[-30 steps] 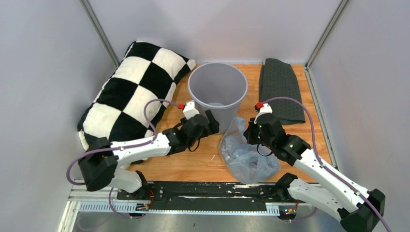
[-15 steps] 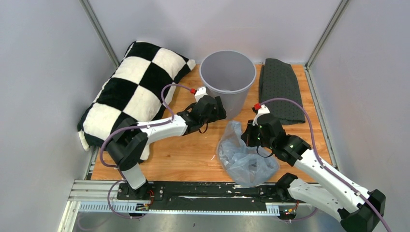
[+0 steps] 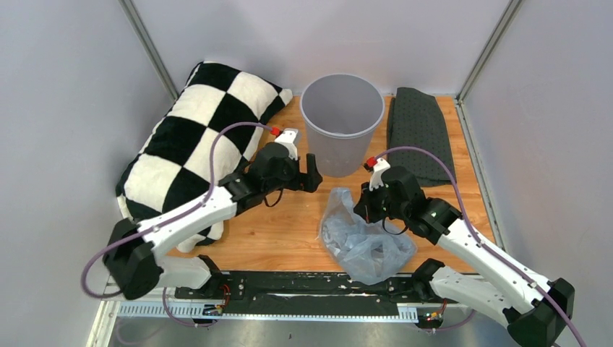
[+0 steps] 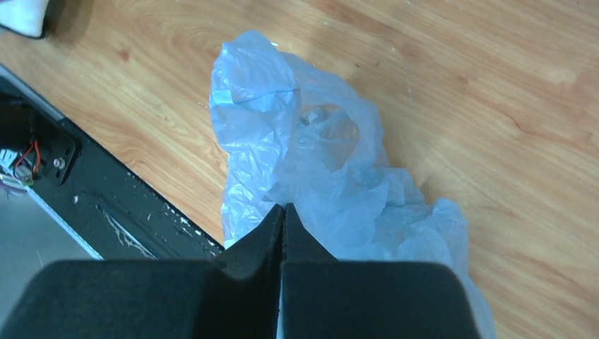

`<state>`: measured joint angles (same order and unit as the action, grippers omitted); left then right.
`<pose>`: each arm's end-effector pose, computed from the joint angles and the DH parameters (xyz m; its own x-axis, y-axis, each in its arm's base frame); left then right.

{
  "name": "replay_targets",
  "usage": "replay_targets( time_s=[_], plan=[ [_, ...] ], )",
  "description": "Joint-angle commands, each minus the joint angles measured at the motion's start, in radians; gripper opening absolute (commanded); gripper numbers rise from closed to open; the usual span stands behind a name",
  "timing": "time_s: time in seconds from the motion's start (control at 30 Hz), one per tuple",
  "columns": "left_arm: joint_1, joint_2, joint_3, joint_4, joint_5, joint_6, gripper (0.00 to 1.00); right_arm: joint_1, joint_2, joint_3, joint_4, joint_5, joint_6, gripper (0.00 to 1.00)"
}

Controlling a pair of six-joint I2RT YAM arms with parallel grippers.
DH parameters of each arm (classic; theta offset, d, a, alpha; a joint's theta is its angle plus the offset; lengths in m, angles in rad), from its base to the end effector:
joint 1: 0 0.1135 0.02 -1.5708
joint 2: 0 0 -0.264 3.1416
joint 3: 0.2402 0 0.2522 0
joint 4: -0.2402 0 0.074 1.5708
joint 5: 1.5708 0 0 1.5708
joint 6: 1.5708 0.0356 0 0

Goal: Put the trash bags into the trash bin

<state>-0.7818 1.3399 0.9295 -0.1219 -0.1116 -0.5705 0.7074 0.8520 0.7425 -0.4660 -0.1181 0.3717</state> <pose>0.2174 -0.2102 0.2723 -0.6445 -0.1164 -0.7557 0.3375 0.8436 -0.4178 0.1401 0.1253 0.2855 -0.6471 -0.0787 -0.7583 -0.5210 0.7718 0.3644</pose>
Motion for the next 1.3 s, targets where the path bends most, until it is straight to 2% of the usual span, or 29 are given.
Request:
replay_targets(
  time_s=[0.0,0.1,0.17,0.37,0.53,0.7,0.93,1.1,1.27],
  plan=[
    [0.0,-0.16,0.044,-0.28,0.072,0.268,0.96,0.028,0.009,0.053,-0.021,-0.08,-0.105,0.0],
    [-0.001,-0.226,0.102,-0.443,0.104,0.409,0.93,0.044,0.011,0.073,-0.026,-0.101,-0.134,0.0],
    [-0.002,-0.275,0.108,-0.493,0.169,0.477,0.92,0.056,0.01,0.083,-0.023,-0.113,-0.154,0.0],
    [-0.037,-0.351,0.084,-0.477,0.274,0.644,0.87,0.121,0.023,0.124,-0.024,-0.147,-0.208,0.0],
    [-0.096,-0.367,0.093,-0.438,0.345,0.751,0.86,0.23,0.063,0.175,-0.056,-0.056,-0.236,0.0],
    [-0.129,-0.359,0.088,-0.438,0.443,0.784,0.86,0.296,0.095,0.202,-0.066,-0.003,-0.241,0.0],
    [-0.154,-0.33,0.07,-0.428,0.463,0.777,0.82,0.332,0.137,0.231,-0.066,0.028,-0.246,0.0],
    [-0.154,-0.3,0.026,-0.347,0.454,0.751,0.77,0.343,0.153,0.244,-0.062,0.049,-0.245,0.0],
    [-0.154,-0.328,-0.043,-0.231,0.484,0.725,0.76,0.345,0.133,0.23,-0.054,0.054,-0.233,0.0]
  ],
)
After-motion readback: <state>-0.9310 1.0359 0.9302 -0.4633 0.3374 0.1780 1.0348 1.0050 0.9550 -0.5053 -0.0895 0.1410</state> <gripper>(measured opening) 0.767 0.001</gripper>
